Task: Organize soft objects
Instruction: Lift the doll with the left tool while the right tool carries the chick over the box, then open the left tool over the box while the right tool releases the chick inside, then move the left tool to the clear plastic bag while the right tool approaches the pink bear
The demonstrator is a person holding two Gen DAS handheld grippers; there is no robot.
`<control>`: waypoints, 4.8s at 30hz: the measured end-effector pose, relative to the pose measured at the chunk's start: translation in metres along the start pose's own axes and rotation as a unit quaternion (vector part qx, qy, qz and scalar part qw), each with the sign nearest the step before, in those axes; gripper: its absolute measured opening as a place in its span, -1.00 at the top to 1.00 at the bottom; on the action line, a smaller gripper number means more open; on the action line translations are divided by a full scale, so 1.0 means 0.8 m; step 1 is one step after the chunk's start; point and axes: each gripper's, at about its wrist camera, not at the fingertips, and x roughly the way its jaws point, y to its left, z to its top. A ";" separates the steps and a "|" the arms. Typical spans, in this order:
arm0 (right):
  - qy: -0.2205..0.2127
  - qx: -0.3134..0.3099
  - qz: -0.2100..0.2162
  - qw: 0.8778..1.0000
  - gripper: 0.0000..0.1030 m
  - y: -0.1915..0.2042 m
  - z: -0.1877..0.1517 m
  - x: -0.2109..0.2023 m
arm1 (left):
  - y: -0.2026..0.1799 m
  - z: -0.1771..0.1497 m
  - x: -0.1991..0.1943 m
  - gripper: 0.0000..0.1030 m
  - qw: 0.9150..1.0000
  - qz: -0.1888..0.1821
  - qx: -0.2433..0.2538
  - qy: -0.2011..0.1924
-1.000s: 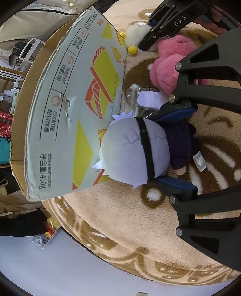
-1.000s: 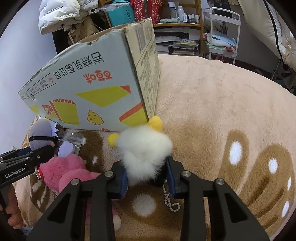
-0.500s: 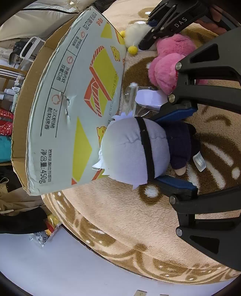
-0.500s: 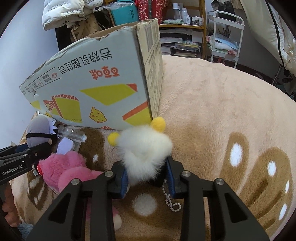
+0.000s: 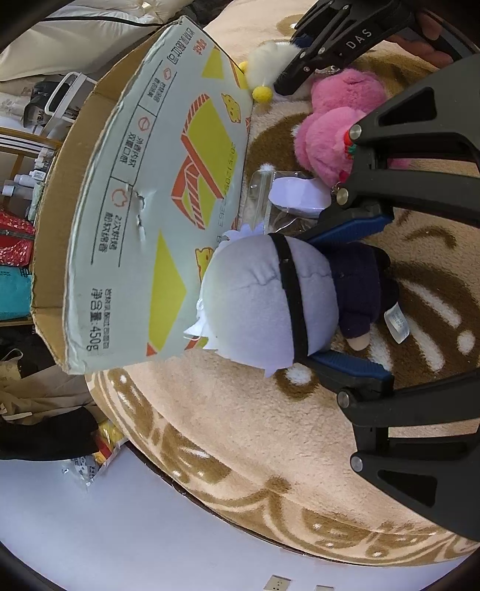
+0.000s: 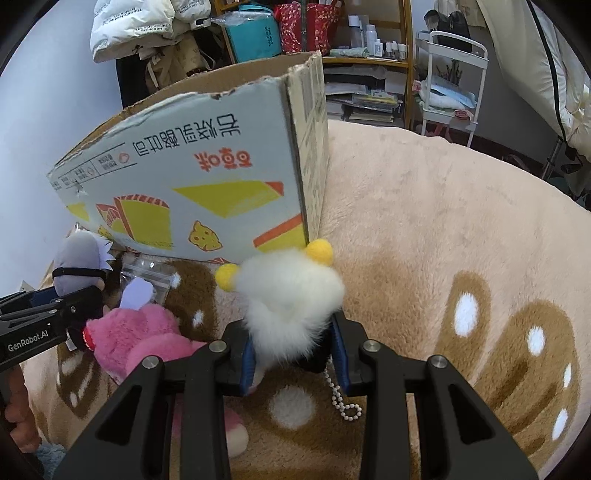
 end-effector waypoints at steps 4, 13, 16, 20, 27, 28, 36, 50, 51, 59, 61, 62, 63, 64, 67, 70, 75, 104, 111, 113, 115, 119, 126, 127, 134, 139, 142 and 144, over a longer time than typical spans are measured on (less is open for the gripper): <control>-0.005 0.002 0.001 1.000 0.31 -0.002 0.000 -0.005 | 0.001 -0.002 -0.009 -0.02 1.000 -0.002 -0.002 -0.010; -0.020 0.001 -0.004 1.000 0.31 0.000 -0.003 -0.023 | -0.002 -0.007 -0.027 -0.02 1.000 0.002 0.005 -0.028; -0.033 -0.002 -0.003 0.999 0.31 0.001 -0.002 -0.034 | -0.001 -0.009 -0.036 -0.02 0.999 0.004 0.006 -0.039; -0.048 -0.006 -0.002 0.999 0.31 0.006 -0.002 -0.050 | -0.001 -0.015 -0.053 -0.02 0.998 0.013 0.011 -0.057; -0.082 -0.016 -0.004 0.997 0.31 0.017 -0.002 -0.086 | 0.001 -0.021 -0.099 -0.02 0.993 0.028 0.023 -0.114; -0.088 -0.016 -0.003 0.996 0.31 0.019 -0.001 -0.092 | 0.001 -0.022 -0.106 -0.02 0.992 0.028 0.024 -0.122; -0.137 -0.037 0.002 0.990 0.31 0.038 0.006 -0.141 | -0.009 -0.032 -0.173 -0.02 0.975 0.033 0.044 -0.217; -0.210 -0.058 -0.008 0.976 0.31 0.063 0.045 -0.193 | -0.014 -0.011 -0.225 -0.02 0.957 -0.001 0.038 -0.287; -0.213 -0.060 -0.007 0.975 0.31 0.065 0.048 -0.193 | -0.014 -0.008 -0.226 -0.02 0.957 -0.001 0.036 -0.288; -0.229 -0.061 0.003 0.972 0.31 0.066 0.080 -0.188 | -0.011 0.027 -0.235 -0.03 0.949 0.004 0.032 -0.312; -0.232 -0.062 0.004 0.971 0.31 0.064 0.087 -0.187 | -0.012 0.038 -0.235 -0.03 0.947 0.009 0.037 -0.319; -0.232 -0.063 0.004 0.971 0.31 0.062 0.093 -0.185 | -0.012 0.043 -0.235 -0.03 0.946 0.010 0.039 -0.322; -0.233 -0.063 0.005 0.970 0.31 0.063 0.095 -0.183 | -0.012 0.048 -0.235 -0.03 0.945 0.010 0.039 -0.324; -0.233 -0.063 0.006 0.970 0.31 0.061 0.098 -0.182 | -0.011 0.055 -0.233 -0.03 0.944 0.008 0.038 -0.326; -0.234 -0.052 0.017 0.971 0.31 0.053 0.110 -0.177 | -0.011 0.071 -0.228 -0.03 0.943 0.010 0.038 -0.330; -0.243 -0.034 0.026 0.969 0.31 0.046 0.119 -0.173 | -0.011 0.087 -0.220 -0.03 0.941 0.012 0.039 -0.335; -0.242 -0.047 0.022 0.969 0.31 0.052 0.128 -0.158 | -0.007 0.105 -0.200 -0.04 0.945 -0.006 0.038 -0.326; -0.125 -0.062 0.048 0.989 0.21 0.054 0.105 -0.046 | -0.019 0.117 -0.086 -0.48 0.977 -0.009 0.046 -0.207; -0.143 -0.051 0.039 0.988 -0.28 0.050 0.098 -0.064 | -0.010 0.105 -0.094 -0.67 0.978 0.023 0.038 -0.205; -0.144 -0.051 0.036 0.988 -0.29 0.050 0.096 -0.069 | -0.005 0.098 -0.100 -0.79 0.977 0.029 0.032 -0.207; -0.143 -0.052 0.032 0.988 -0.36 0.049 0.093 -0.075 | 0.000 0.091 -0.109 -0.85 0.976 0.036 0.026 -0.212; -0.144 -0.055 0.027 0.988 -0.43 0.052 0.083 -0.089 | 0.007 0.079 -0.122 -0.93 0.977 0.037 0.024 -0.209; -0.151 -0.063 0.026 0.986 -0.78 0.062 0.063 -0.116 | 0.020 0.051 -0.146 -0.95 0.979 0.020 0.009 -0.200; -0.150 -0.064 0.027 0.986 -0.78 0.063 0.062 -0.118 | 0.022 0.047 -0.148 -0.95 0.980 0.020 0.007 -0.198; -0.145 -0.070 0.025 0.987 -0.80 0.074 0.035 -0.140 | 0.026 0.023 -0.162 -0.95 0.983 0.029 0.014 -0.181; -0.128 -0.066 0.028 0.989 -0.82 0.078 0.017 -0.142 | 0.028 0.006 -0.162 -0.95 0.987 0.032 0.022 -0.157; -0.116 -0.067 0.026 0.991 -0.81 0.076 0.009 -0.138 | 0.028 -0.001 -0.158 -0.95 0.988 0.036 0.030 -0.144; -0.108 -0.066 0.025 0.992 -0.81 0.075 0.005 -0.134 | 0.027 -0.004 -0.154 -0.95 0.990 0.033 0.031 -0.137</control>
